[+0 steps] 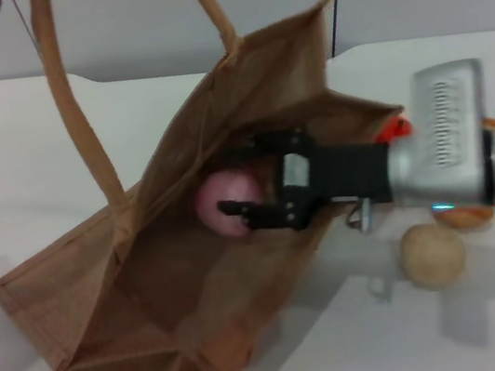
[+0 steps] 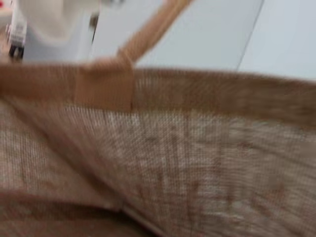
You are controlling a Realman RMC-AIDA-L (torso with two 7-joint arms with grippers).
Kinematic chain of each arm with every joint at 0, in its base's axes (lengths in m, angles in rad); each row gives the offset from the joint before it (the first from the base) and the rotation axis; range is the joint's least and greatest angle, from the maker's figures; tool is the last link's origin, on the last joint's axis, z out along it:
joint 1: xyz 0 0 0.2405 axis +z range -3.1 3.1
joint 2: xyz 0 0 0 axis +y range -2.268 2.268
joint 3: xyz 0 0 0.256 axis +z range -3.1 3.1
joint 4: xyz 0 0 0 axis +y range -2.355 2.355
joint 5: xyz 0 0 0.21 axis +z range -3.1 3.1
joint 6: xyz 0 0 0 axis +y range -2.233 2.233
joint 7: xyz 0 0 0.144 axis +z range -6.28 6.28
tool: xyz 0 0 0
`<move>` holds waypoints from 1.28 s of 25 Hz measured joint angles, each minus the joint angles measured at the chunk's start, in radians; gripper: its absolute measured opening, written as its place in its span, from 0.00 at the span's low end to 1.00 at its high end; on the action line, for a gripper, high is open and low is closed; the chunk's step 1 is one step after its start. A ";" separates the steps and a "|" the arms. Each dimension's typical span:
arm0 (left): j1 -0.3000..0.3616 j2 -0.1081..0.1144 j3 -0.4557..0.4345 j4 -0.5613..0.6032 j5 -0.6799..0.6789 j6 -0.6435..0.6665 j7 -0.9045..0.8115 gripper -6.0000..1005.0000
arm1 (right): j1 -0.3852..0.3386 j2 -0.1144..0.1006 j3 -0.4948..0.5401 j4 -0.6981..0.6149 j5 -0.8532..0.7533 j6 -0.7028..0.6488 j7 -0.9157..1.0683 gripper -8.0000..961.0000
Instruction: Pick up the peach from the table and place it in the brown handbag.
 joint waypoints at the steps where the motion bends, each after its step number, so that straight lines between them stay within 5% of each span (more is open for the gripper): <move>1: 0.000 0.000 0.000 0.000 0.000 0.000 0.000 0.12 | -0.020 0.000 0.019 -0.026 0.000 0.044 0.000 0.63; 9: 0.012 -0.015 -0.007 -0.029 -0.001 0.186 0.119 0.12 | -0.187 -0.002 0.239 -0.237 0.001 0.351 0.004 0.84; 16: -0.011 -0.019 -0.003 -0.110 0.003 0.336 0.314 0.15 | -0.294 0.001 0.537 -0.279 0.001 0.373 -0.047 0.93; 21: -0.021 -0.057 -0.010 -0.137 -0.014 0.407 0.544 0.21 | -0.340 0.013 0.734 -0.242 0.000 0.352 -0.125 0.92; 24: -0.025 -0.090 -0.027 -0.167 -0.070 0.450 0.741 0.33 | -0.358 0.017 0.835 -0.213 0.000 0.300 -0.143 0.92; 27: -0.044 -0.092 -0.040 -0.315 -0.233 0.469 0.995 0.45 | -0.374 0.025 0.980 -0.178 0.000 0.183 -0.143 0.92; 32: -0.049 -0.096 -0.047 -0.391 -0.381 0.476 1.137 0.64 | -0.378 0.027 1.095 -0.177 0.000 0.101 -0.140 0.92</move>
